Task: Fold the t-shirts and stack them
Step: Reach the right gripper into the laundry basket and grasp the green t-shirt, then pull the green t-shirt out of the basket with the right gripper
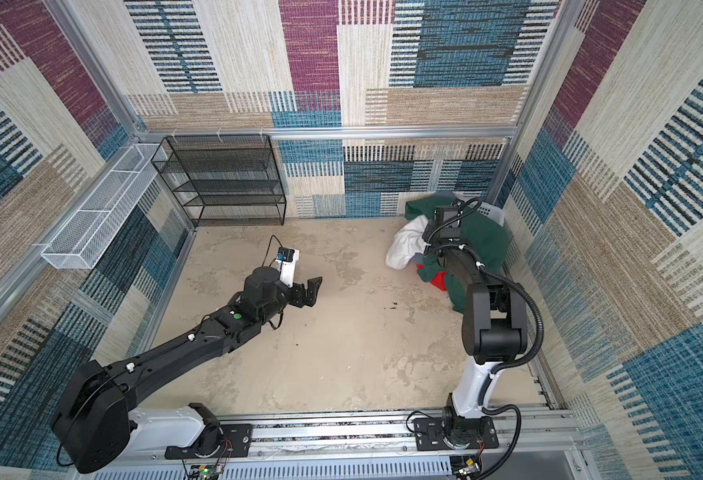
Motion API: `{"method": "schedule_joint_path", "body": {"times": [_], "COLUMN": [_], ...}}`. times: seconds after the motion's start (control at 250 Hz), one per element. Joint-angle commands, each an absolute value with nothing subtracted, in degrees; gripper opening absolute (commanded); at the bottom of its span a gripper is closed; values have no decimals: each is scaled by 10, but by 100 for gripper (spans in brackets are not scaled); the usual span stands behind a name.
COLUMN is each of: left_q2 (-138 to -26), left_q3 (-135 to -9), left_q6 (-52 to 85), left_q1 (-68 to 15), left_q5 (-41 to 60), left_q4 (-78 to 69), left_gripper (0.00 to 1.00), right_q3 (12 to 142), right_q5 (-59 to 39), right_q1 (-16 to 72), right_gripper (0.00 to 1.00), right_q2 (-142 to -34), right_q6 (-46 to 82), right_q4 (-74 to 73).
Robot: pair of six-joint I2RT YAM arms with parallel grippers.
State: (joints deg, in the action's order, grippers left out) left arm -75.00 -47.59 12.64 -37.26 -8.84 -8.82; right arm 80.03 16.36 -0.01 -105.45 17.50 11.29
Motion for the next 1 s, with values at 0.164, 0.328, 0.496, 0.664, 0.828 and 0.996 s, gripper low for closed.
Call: {"method": "schedule_joint_path", "body": {"times": [0.164,0.328,0.496,0.664,0.828,0.996], "left_q2": [-758,-759,-753,-746,-743,-735], "left_q3": [-473,-476,-476,-470,-471,-469], "left_q6": [151,151,159,161,159,164], "left_q1": [-373,-373,-373,-373,-373,-373], "left_q5": [-95,-99,-98,-99,-103,-98], "left_q4": [-90,-86,-73,-73,-62,-55], "left_gripper": [98,98,98,98,98,98], "right_q3": [780,771,747,718,725,723], "right_q5": [197,209,227,204,170,118], "right_q1": [-1,-2,-2,-8,-16,-33], "right_gripper": [49,28,31,35,57,63], "right_q2": [-1041,-1025,-993,-971,-978,-978], "right_q6": [186,192,196,196,193,203], "right_q4": [142,142,134,108,118,131]}}
